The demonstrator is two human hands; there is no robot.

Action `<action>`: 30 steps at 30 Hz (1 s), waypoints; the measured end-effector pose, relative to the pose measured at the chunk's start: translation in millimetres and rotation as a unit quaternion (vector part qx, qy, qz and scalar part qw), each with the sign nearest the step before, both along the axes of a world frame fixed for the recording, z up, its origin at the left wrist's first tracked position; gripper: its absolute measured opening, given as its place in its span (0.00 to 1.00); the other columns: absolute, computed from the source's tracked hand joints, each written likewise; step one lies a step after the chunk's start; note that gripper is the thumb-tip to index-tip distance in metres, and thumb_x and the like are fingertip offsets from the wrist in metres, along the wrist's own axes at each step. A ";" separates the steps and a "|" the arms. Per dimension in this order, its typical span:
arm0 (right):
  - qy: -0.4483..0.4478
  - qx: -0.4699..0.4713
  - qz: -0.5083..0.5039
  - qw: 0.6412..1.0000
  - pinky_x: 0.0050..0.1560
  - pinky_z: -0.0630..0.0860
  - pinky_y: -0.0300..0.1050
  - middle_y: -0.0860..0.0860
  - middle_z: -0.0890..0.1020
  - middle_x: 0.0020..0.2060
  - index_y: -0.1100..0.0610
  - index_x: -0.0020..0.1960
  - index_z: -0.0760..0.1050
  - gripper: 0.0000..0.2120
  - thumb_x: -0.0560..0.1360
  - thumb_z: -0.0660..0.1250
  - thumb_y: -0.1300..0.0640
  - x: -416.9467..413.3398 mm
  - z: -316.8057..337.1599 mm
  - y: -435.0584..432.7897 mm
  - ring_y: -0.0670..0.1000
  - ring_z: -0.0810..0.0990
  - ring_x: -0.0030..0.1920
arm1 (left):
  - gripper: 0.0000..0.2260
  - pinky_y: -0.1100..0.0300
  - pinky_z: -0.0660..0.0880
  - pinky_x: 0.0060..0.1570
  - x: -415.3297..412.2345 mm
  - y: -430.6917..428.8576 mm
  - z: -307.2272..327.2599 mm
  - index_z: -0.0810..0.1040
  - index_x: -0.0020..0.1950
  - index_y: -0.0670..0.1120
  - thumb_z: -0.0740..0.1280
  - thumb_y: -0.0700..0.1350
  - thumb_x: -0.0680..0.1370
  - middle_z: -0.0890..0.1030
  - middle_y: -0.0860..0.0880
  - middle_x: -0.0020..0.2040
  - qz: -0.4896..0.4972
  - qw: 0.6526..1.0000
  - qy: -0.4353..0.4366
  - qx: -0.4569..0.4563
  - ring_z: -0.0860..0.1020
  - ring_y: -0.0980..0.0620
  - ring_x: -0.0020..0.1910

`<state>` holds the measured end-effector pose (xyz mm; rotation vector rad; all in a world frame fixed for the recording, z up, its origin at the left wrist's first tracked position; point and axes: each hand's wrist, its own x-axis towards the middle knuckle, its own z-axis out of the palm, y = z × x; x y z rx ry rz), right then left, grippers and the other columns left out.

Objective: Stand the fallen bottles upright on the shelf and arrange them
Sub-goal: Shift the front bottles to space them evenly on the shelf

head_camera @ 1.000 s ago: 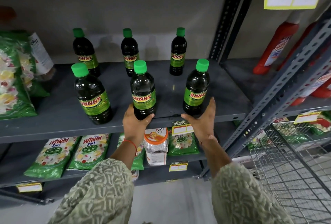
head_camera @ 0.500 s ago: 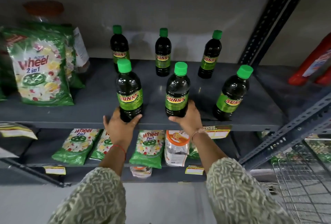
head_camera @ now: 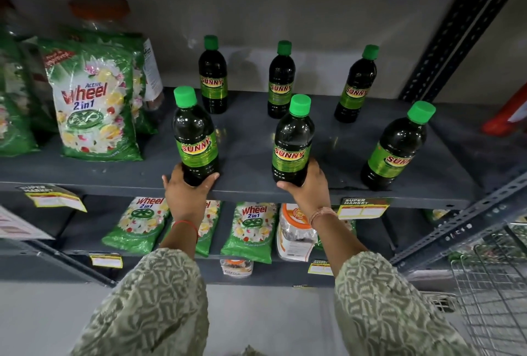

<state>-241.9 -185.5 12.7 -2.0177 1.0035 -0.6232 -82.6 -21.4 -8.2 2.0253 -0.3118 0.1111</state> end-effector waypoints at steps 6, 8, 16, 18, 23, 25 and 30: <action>0.007 0.003 0.002 1.000 0.59 0.70 0.48 0.59 0.76 0.58 0.60 0.64 0.65 0.33 0.64 0.76 0.57 0.1 3.1 2.6 0.58 0.73 0.60 | 0.25 0.53 0.51 0.75 3.7 4.0 -0.8 0.75 0.59 0.41 0.74 0.51 0.67 0.82 0.40 0.55 -0.032 0.999 -0.018 0.003 0.76 0.40 0.60; 0.009 0.005 0.003 1.000 0.60 0.70 0.49 0.59 0.75 0.58 0.60 0.65 0.65 0.34 0.64 0.76 0.57 0.2 4.2 3.5 0.57 0.72 0.61 | 0.26 0.55 0.48 0.75 5.7 4.7 -2.2 0.74 0.61 0.42 0.74 0.52 0.67 0.82 0.40 0.56 -0.040 0.999 -0.017 0.011 0.75 0.39 0.62; 0.020 0.002 0.006 1.000 0.63 0.70 0.52 0.60 0.74 0.60 0.60 0.66 0.63 0.34 0.65 0.75 0.58 -0.5 6.9 6.4 0.58 0.71 0.62 | 0.29 0.53 0.44 0.75 16.5 7.1 -4.1 0.70 0.65 0.42 0.71 0.55 0.69 0.79 0.41 0.61 -0.083 0.995 0.002 0.052 0.69 0.39 0.67; 0.022 0.000 0.008 1.000 0.63 0.70 0.53 0.61 0.75 0.59 0.61 0.65 0.63 0.33 0.65 0.75 0.58 0.1 7.8 6.4 0.59 0.71 0.62 | 0.30 0.54 0.45 0.74 17.0 6.9 -4.0 0.69 0.66 0.43 0.71 0.55 0.69 0.79 0.41 0.61 -0.083 0.995 0.013 0.052 0.66 0.38 0.70; 0.034 0.000 0.018 0.999 0.64 0.68 0.51 0.61 0.74 0.60 0.62 0.66 0.62 0.32 0.67 0.73 0.59 1.2 9.9 6.6 0.59 0.69 0.64 | 0.33 0.48 0.54 0.73 18.5 8.4 -5.5 0.65 0.69 0.45 0.70 0.57 0.69 0.76 0.43 0.65 -0.081 0.994 0.045 0.060 0.57 0.38 0.74; 0.039 0.004 0.022 0.999 0.65 0.67 0.50 0.61 0.73 0.61 0.62 0.66 0.62 0.32 0.68 0.73 0.60 1.5 11.1 6.7 0.59 0.68 0.65 | 0.33 0.48 0.53 0.73 14.1 8.1 -0.9 0.64 0.70 0.45 0.70 0.55 0.69 0.75 0.42 0.66 -0.077 0.995 0.040 0.057 0.54 0.38 0.75; 0.049 0.011 0.032 0.998 0.67 0.64 0.51 0.61 0.72 0.63 0.60 0.68 0.61 0.33 0.68 0.72 0.60 3.3 10.7 4.3 0.58 0.66 0.67 | 0.32 0.48 0.49 0.76 6.4 8.4 7.8 0.63 0.70 0.43 0.70 0.52 0.71 0.75 0.40 0.66 -0.081 0.995 0.039 0.048 0.55 0.38 0.74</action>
